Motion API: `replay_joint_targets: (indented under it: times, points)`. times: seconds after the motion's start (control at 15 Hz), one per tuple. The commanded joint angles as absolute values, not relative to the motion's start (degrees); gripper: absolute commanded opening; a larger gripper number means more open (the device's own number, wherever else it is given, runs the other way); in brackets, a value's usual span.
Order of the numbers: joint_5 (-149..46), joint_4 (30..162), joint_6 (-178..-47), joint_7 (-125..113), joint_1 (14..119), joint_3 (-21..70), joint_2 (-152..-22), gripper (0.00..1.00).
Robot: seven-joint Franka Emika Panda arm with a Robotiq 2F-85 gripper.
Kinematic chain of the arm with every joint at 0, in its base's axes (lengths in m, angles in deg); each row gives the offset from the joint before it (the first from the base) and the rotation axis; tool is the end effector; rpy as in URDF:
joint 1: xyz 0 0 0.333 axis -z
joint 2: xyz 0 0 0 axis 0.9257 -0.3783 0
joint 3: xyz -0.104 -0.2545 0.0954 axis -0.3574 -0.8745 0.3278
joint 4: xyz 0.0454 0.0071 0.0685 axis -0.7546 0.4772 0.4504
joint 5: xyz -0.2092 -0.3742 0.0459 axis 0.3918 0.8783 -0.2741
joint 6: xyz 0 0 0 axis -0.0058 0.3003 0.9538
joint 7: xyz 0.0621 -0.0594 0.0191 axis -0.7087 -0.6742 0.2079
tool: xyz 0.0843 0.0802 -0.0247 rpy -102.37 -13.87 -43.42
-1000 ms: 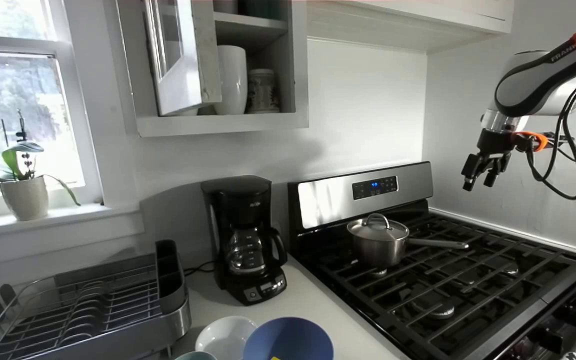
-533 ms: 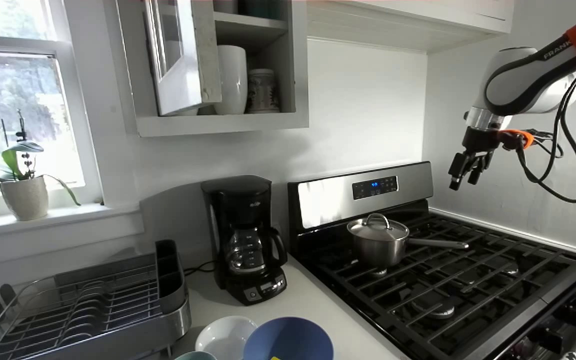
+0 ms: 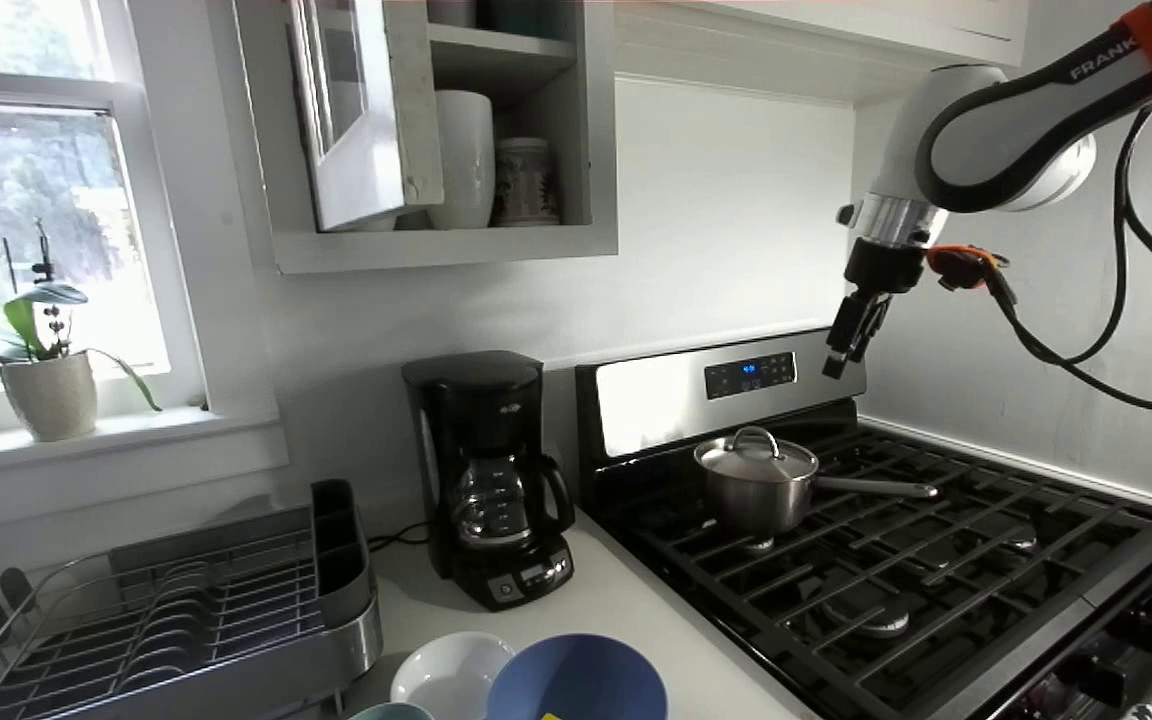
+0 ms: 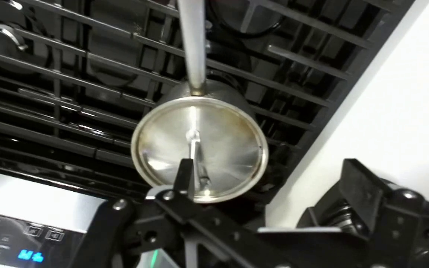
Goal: Pull out the coffee pot, then place it on the counter
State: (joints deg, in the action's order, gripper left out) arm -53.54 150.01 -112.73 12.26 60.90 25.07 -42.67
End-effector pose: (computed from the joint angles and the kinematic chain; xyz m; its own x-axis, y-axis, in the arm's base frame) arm 0.4648 0.0288 0.4124 0.9104 0.3046 0.2800 0.3007 -0.9520 0.0581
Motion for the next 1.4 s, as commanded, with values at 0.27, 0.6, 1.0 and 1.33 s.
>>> replay_joint_targets:
  times: [0.27, 0.6, 1.0, 1.33]
  points:
    - [-60.1, 143.7, -113.1, 13.6, 53.4, 30.2, -51.3, 1.0]
    - [-60.9, 142.6, -112.8, 13.2, 54.0, 32.4, -53.0, 1.0]
    - [-61.3, 141.0, -112.8, 13.2, 54.1, 32.6, -55.1, 1.0]
    - [-56.5, 134.5, -114.4, 11.0, 54.9, 35.2, -61.9, 1.0]
